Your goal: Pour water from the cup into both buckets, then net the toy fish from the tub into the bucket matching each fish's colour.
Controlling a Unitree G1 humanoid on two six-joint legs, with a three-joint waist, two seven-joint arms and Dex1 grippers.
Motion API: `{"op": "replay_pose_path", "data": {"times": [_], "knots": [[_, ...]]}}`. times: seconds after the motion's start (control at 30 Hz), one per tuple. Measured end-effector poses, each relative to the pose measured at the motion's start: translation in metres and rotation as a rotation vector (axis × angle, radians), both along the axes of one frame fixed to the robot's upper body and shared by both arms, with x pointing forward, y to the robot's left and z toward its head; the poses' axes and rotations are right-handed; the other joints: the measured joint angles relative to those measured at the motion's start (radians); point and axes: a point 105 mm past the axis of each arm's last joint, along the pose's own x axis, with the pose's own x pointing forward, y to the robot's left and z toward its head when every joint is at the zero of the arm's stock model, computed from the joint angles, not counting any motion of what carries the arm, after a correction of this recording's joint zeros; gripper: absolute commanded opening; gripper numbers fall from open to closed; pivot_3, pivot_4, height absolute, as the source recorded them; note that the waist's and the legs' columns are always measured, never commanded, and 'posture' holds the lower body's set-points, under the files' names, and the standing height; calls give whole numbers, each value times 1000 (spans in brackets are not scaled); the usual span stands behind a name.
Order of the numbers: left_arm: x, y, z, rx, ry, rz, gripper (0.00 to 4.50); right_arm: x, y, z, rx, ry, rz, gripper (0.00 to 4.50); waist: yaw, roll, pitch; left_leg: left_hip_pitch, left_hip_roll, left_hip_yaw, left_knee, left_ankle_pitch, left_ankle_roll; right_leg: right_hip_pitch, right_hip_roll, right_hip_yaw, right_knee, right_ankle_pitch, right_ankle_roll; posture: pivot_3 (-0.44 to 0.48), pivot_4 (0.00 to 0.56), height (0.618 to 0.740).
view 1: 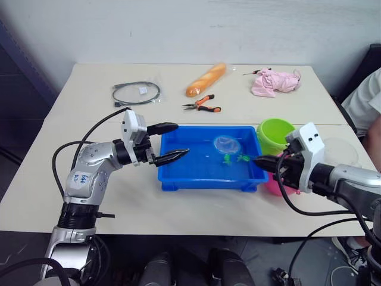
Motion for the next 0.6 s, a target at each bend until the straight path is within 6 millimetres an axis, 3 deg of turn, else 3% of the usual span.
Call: {"op": "replay_pose_path", "data": {"times": [0.13, 0.37, 0.6], "knots": [[-1, 1, -2, 1, 7, 2, 4485, -8, -7, -13, -57, 111, -19, 0, 0, 0, 0, 0, 0, 0, 0, 0, 0, 0, 0, 0, 0, 0, 0, 0, 150, 740], [-1, -2, -3, -1, 8, -9, 4485, 1, -25, -14, -95, 204, -82, 0, -1, 0, 0, 0, 0, 2, 0, 0, 0, -1, 1, 0, -1, 0, 0, 0, 150, 740], [-1, -5, -2, -8, 5, -13, 4485, 4, -27, -20, -106, 284, -89, 0, -1, 0, 0, -1, 0, 2, 0, 0, 0, -1, 2, 0, -2, 0, 1, 0, 150, 740]]}}
